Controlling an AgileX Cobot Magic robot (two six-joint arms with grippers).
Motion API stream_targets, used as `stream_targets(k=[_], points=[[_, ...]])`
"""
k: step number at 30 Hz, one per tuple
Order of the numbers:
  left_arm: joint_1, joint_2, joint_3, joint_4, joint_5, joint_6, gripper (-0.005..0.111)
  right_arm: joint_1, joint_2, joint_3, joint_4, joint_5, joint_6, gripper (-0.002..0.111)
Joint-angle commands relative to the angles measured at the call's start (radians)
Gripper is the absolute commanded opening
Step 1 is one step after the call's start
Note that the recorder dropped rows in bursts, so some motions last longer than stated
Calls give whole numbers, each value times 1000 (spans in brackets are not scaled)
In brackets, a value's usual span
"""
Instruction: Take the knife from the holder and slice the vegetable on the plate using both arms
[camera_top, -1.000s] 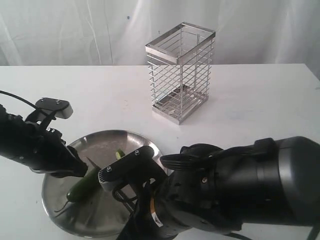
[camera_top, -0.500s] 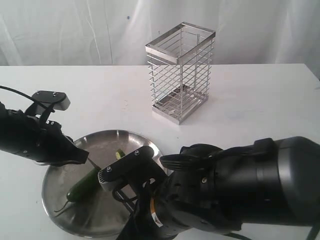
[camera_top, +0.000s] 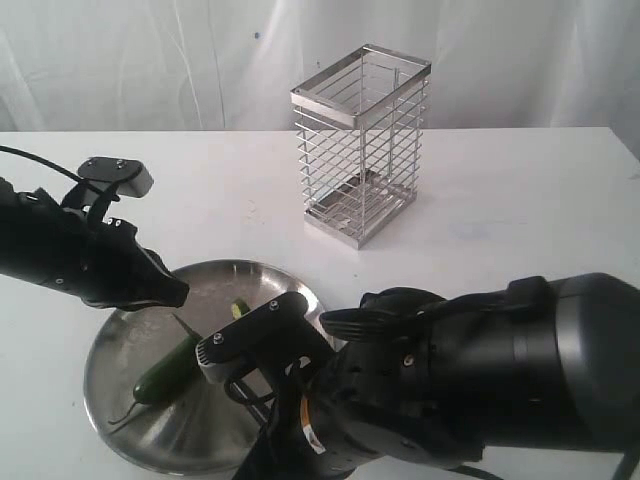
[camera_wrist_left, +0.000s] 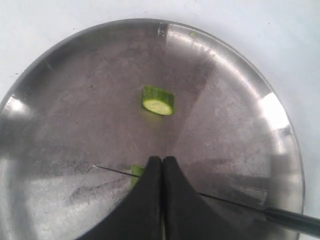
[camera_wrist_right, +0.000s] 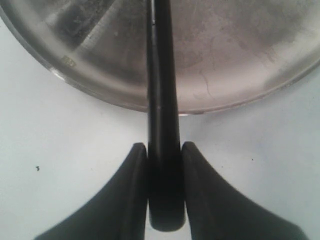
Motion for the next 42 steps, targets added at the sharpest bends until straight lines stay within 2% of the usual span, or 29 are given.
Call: stream_targets(k=[1,18,24,42], points=[[-6,-6,0,-4,17,6,0,3,-1,2,-13,-7,7,0],[-6,-6,0,4,26,6,0,3,-1,2,-22,-17,34,0],[-6,-6,0,4,28,6,0,3,-1,2,-107,-19,109,0],[-6,-6,0,7,28,6,0,3,-38,2,-94,-47,109,0]])
